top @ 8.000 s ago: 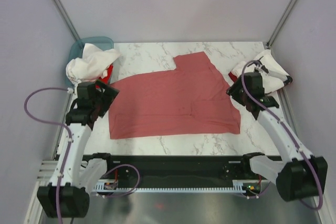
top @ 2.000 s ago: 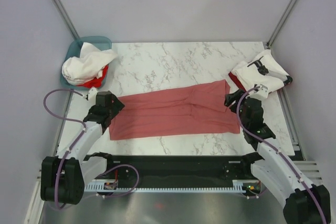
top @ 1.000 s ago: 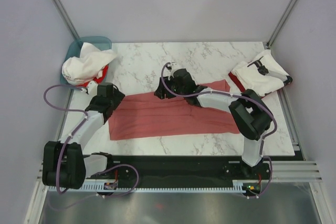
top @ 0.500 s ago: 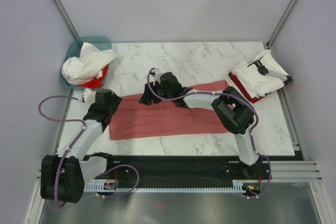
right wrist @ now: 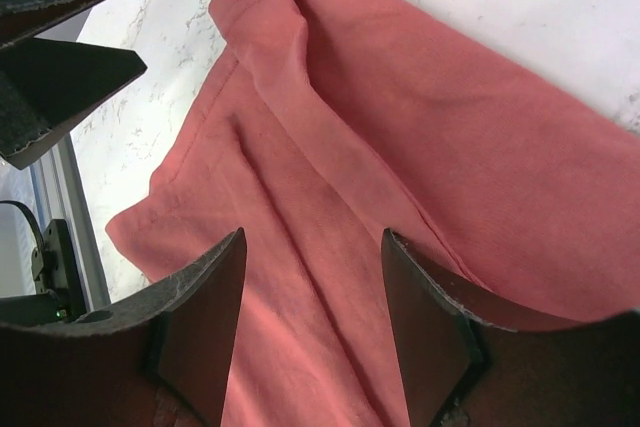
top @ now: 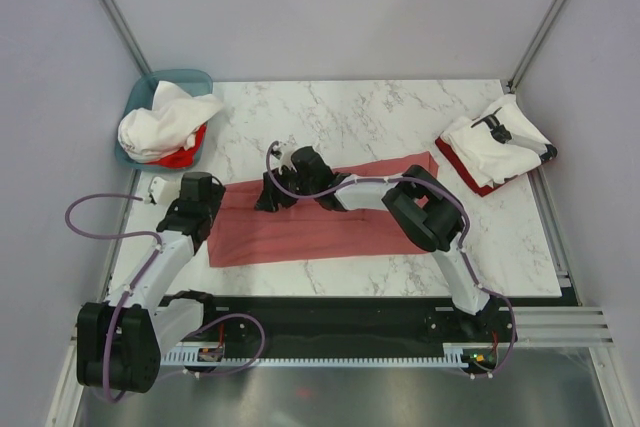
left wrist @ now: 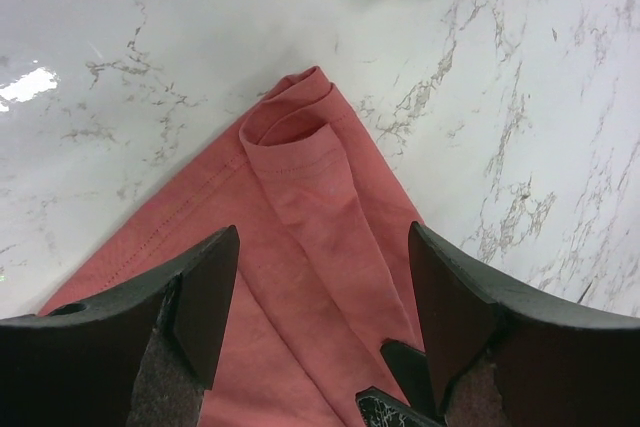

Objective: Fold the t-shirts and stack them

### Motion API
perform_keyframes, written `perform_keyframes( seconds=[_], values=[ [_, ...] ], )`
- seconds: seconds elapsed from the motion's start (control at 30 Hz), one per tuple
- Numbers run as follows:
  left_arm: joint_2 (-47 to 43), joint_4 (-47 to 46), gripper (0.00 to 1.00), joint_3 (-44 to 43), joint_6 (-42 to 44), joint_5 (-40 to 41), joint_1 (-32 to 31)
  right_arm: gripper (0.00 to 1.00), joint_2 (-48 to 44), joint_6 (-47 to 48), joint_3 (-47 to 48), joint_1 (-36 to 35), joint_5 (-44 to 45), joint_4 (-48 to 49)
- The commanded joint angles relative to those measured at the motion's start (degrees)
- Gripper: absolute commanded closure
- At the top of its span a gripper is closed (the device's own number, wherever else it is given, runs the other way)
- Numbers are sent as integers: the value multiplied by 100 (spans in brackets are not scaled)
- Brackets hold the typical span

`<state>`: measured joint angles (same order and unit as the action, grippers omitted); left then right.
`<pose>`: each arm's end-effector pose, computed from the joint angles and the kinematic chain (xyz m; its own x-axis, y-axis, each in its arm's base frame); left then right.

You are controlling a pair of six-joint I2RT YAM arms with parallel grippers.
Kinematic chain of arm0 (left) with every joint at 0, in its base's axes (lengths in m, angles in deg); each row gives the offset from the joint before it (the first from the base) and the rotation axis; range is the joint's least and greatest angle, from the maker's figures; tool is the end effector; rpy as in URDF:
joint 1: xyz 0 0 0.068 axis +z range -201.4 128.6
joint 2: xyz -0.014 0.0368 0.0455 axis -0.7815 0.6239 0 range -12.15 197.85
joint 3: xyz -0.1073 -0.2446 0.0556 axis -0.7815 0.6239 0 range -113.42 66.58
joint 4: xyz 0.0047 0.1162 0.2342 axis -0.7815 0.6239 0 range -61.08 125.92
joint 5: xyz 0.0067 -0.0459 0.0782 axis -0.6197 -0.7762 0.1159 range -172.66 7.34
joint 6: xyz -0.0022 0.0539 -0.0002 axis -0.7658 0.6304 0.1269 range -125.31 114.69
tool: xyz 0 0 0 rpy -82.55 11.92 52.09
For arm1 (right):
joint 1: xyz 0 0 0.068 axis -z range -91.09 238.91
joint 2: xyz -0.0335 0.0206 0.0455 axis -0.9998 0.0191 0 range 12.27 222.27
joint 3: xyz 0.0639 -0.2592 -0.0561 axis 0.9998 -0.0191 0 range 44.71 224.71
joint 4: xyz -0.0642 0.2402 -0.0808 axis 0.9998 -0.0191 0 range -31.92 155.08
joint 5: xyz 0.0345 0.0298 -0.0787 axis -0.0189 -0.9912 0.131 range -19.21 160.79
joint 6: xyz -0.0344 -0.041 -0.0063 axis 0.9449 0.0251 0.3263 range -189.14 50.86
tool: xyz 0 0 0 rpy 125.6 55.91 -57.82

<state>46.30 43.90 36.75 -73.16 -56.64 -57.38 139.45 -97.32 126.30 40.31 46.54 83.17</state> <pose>0.2031 -0.0054 0.2007 -0.0527 -0.8314 -0.5532 -0.7192 0.4159 -0.5566 0.3120 0.3758 0.1416 -0.7059 -0.1495 -0.6923 -0.6709 0.4544 0.5860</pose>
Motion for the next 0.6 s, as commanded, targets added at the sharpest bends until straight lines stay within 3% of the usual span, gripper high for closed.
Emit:
perform_keyframes(
  seconds=[0.0, 0.17, 0.57],
  values=[
    [-80, 66, 24, -32, -281, 377, 9, 36, -87, 260, 236, -80, 16, 81],
    [78, 57, 25, -102, -255, 255, 9, 34, -255, 384, 270, -80, 184, 11],
    [140, 49, 25, -129, -228, 114, 9, 27, 905, 235, 1632, -80, 105, -490]
  ],
)
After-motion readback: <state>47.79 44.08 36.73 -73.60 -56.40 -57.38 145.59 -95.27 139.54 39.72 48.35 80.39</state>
